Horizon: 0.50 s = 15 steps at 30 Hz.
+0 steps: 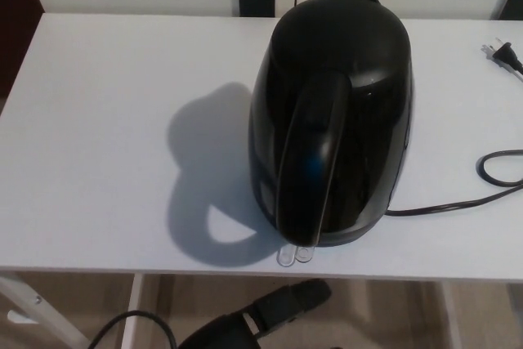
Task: The robot walk towards a table in front and click the button on the base of the boilling pot using its left middle finger
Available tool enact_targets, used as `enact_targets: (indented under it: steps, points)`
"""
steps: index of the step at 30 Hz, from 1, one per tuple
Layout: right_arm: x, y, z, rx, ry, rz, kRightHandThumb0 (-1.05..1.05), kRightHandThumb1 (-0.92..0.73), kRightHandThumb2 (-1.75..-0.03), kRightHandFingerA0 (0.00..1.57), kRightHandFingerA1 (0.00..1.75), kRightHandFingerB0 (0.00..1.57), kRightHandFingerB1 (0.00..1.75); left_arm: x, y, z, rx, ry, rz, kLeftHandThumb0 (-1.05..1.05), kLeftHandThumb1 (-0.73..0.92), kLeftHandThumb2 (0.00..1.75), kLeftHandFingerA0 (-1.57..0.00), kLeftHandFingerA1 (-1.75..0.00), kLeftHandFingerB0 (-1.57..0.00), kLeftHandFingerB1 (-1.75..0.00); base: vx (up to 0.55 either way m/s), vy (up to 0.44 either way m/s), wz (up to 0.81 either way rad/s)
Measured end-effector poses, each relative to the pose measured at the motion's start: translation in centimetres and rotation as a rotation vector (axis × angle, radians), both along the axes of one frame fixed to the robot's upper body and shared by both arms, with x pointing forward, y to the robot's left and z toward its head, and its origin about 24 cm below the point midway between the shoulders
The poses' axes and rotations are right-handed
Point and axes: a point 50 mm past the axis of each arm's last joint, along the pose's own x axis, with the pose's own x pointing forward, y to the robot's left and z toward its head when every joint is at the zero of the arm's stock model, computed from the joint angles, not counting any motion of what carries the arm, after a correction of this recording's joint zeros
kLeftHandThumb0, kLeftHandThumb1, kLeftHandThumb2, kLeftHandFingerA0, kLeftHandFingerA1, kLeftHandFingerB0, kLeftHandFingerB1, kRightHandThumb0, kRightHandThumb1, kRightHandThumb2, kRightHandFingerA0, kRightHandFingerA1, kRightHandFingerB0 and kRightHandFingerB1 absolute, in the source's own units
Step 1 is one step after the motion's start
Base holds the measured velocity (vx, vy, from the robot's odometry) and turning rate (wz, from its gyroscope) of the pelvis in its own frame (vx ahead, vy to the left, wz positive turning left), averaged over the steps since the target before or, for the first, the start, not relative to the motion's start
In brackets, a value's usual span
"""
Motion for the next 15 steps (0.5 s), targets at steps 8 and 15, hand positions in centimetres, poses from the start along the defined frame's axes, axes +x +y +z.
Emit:
enact_targets:
  steps: [8, 15]
  points:
    - [-0.05, 0.01, -0.04, -0.005, 0.003, 0.006, 0.25, -0.92, -0.86, 0.35, 0.56, 0.16, 0.45, 0.46, 0.1, -0.33, 0.019, -0.015, 0.021, -0.35, 0.49, 1.04, 0.0, -0.49, 0.0, -0.49, 0.0, 0.0, 0.0]
    - [-0.23, -0.11, -0.19, -0.01, 0.015, 0.006, 0.24, -0.92, -0.88, 0.34, 0.56, 0.15, 0.45, 0.72, 0.05, -0.55, 0.038, -0.006, 0.038, -0.69, 0.57, 0.87, -0.04, -0.39, -0.05, -0.37, 0.0, 0.0, 0.0]
